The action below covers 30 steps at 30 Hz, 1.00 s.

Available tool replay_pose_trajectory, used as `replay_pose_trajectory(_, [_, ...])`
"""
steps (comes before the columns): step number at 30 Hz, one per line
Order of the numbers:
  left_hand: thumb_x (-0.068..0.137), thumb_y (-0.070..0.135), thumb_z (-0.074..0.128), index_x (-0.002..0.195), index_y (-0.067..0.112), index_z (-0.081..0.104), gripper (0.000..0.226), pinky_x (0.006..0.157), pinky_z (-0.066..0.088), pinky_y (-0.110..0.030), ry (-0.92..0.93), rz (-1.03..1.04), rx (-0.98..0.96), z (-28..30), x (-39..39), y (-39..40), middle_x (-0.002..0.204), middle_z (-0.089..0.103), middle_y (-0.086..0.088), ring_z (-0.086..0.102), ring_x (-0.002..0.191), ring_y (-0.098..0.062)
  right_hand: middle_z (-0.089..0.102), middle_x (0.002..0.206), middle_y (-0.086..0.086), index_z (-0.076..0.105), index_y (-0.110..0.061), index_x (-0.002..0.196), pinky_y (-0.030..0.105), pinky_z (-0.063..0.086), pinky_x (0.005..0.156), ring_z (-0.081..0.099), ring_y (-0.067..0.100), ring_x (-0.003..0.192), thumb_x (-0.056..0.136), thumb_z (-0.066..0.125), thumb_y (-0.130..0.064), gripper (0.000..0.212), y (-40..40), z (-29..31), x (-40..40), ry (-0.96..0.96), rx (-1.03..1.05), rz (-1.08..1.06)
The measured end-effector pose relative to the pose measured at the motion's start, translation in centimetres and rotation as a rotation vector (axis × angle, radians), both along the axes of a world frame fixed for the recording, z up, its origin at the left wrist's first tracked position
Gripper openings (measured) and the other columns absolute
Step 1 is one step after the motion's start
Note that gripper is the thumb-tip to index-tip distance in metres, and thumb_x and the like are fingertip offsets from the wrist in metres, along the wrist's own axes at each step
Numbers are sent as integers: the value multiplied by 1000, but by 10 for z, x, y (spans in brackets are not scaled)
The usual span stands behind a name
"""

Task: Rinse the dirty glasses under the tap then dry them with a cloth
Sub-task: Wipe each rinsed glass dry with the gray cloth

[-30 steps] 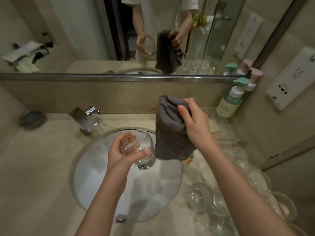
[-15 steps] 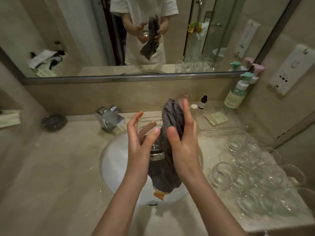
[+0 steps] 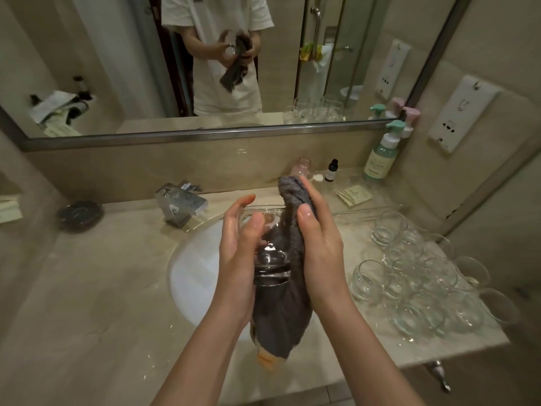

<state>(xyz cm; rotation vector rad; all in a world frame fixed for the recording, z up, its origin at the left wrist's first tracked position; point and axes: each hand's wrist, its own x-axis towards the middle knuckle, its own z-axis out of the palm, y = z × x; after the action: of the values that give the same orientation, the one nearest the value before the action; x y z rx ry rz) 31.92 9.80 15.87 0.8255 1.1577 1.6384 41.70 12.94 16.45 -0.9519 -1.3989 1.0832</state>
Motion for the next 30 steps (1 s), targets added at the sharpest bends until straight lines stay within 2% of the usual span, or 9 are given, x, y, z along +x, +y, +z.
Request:
replay_pose_trajectory(4, [75, 67, 52, 119, 44, 56, 50, 77, 48, -12, 257, 81, 0, 11, -1, -1, 105, 69, 13, 66, 90, 6, 49, 117, -41, 41, -67, 124, 2, 34, 90, 47, -19, 113, 84, 43, -57, 41, -17, 3, 1, -59, 32, -126])
replay_pose_trajectory(7, [80, 61, 53, 118, 50, 51, 40, 80, 51, -16, 302, 71, 38, 15, 3, -11, 104, 70, 14, 68, 95, -1, 48, 115, -29, 34, -65, 128, -2, 32, 84, 47, -20, 104, 86, 40, -56, 43, -25, 7, -1, -145, 121, -177])
replay_pose_trajectory(12, [61, 54, 67, 105, 35, 55, 49, 67, 52, -16, 184, 80, 92, 30, 8, -18, 85, 73, 12, 69, 79, -4, 55, 118, -20, 45, -57, 131, 5, 38, 88, 53, -12, 107, 87, 43, -51, 44, -29, 13, 1, -89, 165, -149])
replay_pose_trajectory(15, [61, 56, 66, 104, 35, 60, 48, 67, 56, -24, 2, -35, 63, 36, 8, -19, 90, 75, 3, 72, 82, -13, 62, 125, -19, 55, -47, 127, 22, 42, 100, 55, -2, 119, 87, 49, -48, 40, -18, 24, 8, 76, 51, -23])
replay_pose_trajectory(17, [58, 61, 75, 110, 36, 62, 59, 71, 58, -28, -41, -129, 42, 38, 6, -19, 97, 75, -4, 72, 88, -18, 63, 125, -20, 57, -42, 125, 26, 44, 101, 57, 0, 119, 89, 49, -40, 37, -14, 33, 13, 118, 5, 29])
replay_pose_trajectory(20, [54, 80, 71, 111, 50, 67, 64, 76, 55, -29, 51, -155, 0, 45, 2, -15, 98, 69, 1, 68, 84, -12, 61, 126, -23, 55, -46, 126, 30, 44, 104, 55, -2, 120, 87, 49, -47, 39, -18, 37, 17, 78, 33, -23])
replay_pose_trajectory(25, [88, 69, 48, 120, 46, 57, 40, 82, 49, -18, 353, 32, 27, 53, 8, -16, 101, 69, 12, 66, 89, -1, 56, 128, -26, 49, -60, 124, 28, 40, 106, 49, -5, 123, 83, 43, -58, 42, -26, 36, 18, -12, 83, -130])
replay_pose_trajectory(28, [71, 65, 61, 111, 42, 54, 47, 77, 50, -15, 370, 59, 68, 55, 19, -20, 90, 69, 20, 66, 85, 2, 55, 127, -22, 48, -63, 122, 22, 40, 100, 51, -5, 119, 83, 43, -58, 39, -31, 37, 18, -31, 115, -146])
replay_pose_trajectory(30, [67, 56, 68, 109, 34, 56, 49, 71, 51, -16, 324, 36, 72, 55, 20, -18, 84, 71, 17, 67, 78, 1, 59, 125, -20, 50, -60, 121, 26, 42, 101, 53, -2, 120, 83, 44, -56, 38, -30, 36, 18, 7, 103, -144])
